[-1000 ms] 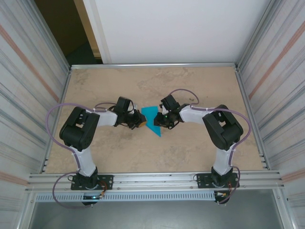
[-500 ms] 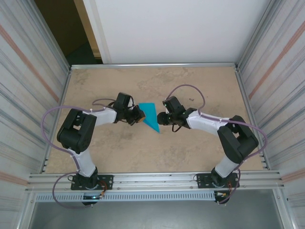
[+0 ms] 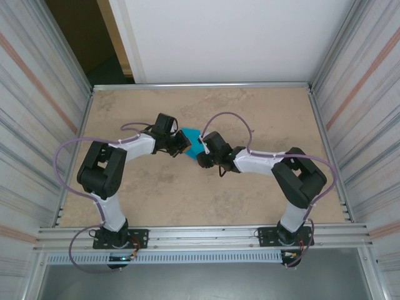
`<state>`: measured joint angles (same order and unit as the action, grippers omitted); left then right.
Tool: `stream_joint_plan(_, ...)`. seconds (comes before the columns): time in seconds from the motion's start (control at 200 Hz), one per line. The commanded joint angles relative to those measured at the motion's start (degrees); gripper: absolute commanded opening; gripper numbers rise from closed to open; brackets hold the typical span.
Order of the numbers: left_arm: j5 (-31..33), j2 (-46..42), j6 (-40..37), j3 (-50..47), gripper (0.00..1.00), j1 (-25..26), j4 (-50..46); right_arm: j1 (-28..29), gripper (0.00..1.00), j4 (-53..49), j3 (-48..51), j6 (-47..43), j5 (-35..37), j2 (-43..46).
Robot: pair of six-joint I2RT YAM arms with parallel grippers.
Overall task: Fold a paper plane with a square sheet of paper (pick it up from the middle)
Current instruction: Fourth fold the wing at the center of the table.
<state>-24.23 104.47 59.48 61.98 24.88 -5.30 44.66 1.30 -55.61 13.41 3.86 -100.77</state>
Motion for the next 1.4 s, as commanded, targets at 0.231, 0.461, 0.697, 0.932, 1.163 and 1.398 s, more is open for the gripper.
stream_joint_plan(0.231, 1.02, 0.55, 1.05, 2.05, 0.09, 0.34, -3.41, 0.54, 0.35, 2.69, -2.91, -3.98, -1.54, -4.41)
stream_joint_plan(0.461, 0.72, 0.75, 1.26, 2.31, 0.10, 0.34, -3.75, 0.55, 0.32, 3.05, -2.74, -4.13, -0.17, -5.58)
stream_joint_plan(0.697, 0.59, 0.75, 1.50, 2.96, 0.12, 0.31, -4.49, 0.57, 0.34, 3.18, -2.48, -4.64, 0.18, -5.89)
stream_joint_plan(0.932, 0.15, 0.17, 1.51, 3.77, 0.15, 0.21, -4.78, 0.52, 0.31, 2.96, -2.38, -4.97, 0.64, -5.97)
stream_joint_plan(1.163, -1.46, -1.66, 1.20, 3.47, 0.21, -1.69, -4.02, 0.47, 0.23, 3.38, -1.87, -5.14, 0.80, -5.50)
stream_joint_plan(1.398, -1.23, -4.46, 0.02, 1.23, 0.28, -5.23, -4.34, 0.35, 0.17, 3.36, -1.82, -5.12, 0.54, -5.50)
